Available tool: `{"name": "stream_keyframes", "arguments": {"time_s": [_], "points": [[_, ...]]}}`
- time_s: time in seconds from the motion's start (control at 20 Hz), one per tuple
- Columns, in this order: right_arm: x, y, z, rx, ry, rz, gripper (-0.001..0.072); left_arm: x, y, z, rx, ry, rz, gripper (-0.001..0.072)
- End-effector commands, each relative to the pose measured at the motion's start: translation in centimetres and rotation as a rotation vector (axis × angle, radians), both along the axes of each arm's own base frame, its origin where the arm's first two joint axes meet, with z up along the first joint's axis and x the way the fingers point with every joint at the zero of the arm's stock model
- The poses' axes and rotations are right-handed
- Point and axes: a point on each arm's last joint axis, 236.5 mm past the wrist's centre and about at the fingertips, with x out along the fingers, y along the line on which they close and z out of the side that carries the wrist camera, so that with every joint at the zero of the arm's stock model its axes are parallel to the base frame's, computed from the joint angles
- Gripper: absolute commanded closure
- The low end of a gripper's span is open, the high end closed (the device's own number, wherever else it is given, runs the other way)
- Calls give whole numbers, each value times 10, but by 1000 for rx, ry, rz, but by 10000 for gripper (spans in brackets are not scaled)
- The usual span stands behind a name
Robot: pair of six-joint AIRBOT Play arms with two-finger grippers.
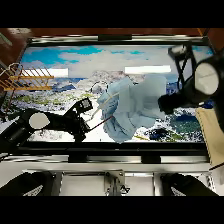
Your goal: Fold the shirts.
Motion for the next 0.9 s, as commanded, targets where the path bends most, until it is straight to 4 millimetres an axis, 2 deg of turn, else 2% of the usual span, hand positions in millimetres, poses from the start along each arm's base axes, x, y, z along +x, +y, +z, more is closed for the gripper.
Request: {"name": "stream_keyframes", "arguments": {"time_s": [0.0,0.15,0.3,0.4,0.45,0.55,0.6,0.7,0.85], "points": [[-5,11,-63,71,-16,96,85,2,0,-1,-1,-2,6,657],[15,25,-99,100,-113,156,84,2,0,-2,-5,16,30,657],[38,40,-118,115,-168,214,84,1,0,-2,-6,28,42,657],[49,43,-129,94,-169,239,86,0,1,-3,-5,37,45,657],[58,40,-134,72,-183,232,118,0,1,-3,-4,39,45,657],[71,24,-138,13,-210,157,592,-2,1,-3,-2,50,51,657],[74,13,-132,-21,-237,121,626,-3,3,-5,4,57,53,657],[79,-2,-106,-73,-307,115,626,-3,6,-9,28,55,47,657],[87,-17,-32,-112,-490,135,627,-6,11,-18,69,62,5,657]]}}
